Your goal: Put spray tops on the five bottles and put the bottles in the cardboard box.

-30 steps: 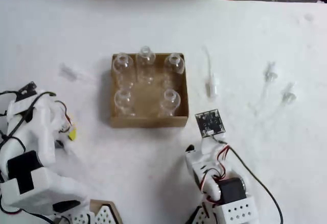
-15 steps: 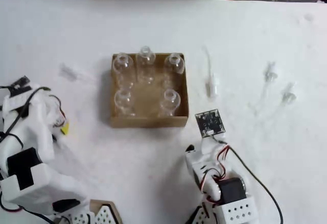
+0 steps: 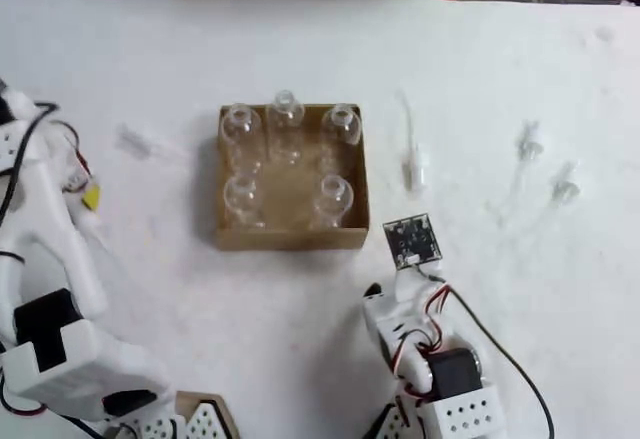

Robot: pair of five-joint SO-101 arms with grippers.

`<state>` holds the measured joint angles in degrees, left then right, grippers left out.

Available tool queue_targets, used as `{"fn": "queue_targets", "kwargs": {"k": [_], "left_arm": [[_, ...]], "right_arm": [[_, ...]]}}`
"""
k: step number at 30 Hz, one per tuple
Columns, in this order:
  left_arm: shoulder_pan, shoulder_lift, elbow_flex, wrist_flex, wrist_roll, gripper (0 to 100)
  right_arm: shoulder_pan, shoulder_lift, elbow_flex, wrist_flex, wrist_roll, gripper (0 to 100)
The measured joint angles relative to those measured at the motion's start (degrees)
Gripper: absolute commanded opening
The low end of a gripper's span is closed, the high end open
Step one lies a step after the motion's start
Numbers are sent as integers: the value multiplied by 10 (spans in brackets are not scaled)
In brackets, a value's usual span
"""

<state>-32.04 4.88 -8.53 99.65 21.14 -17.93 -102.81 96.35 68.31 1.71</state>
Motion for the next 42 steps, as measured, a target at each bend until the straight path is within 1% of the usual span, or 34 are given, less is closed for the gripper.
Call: {"fn": "queue_targets", "kwargs": {"k": [4, 8, 14, 17, 25, 39, 42], "left_arm": [[0, 0, -65, 18, 0, 22], [7, 0, -75, 19, 1, 22], [51, -21, -75, 19, 0, 22], [77, -89, -75, 19, 0, 22], [124, -331, -75, 11, 0, 22], [132, -531, -75, 5, 0, 22], [135, -578, -77, 5, -31, 22]], "right_arm": [[0, 0, 0, 0, 0, 163], [0, 0, 0, 0, 0, 163], [0, 0, 0, 0, 0, 163], [0, 0, 0, 0, 0, 163], [0, 0, 0, 0, 0, 163], [0, 0, 0, 0, 0, 163], [0, 0, 0, 0, 0, 163]]}}
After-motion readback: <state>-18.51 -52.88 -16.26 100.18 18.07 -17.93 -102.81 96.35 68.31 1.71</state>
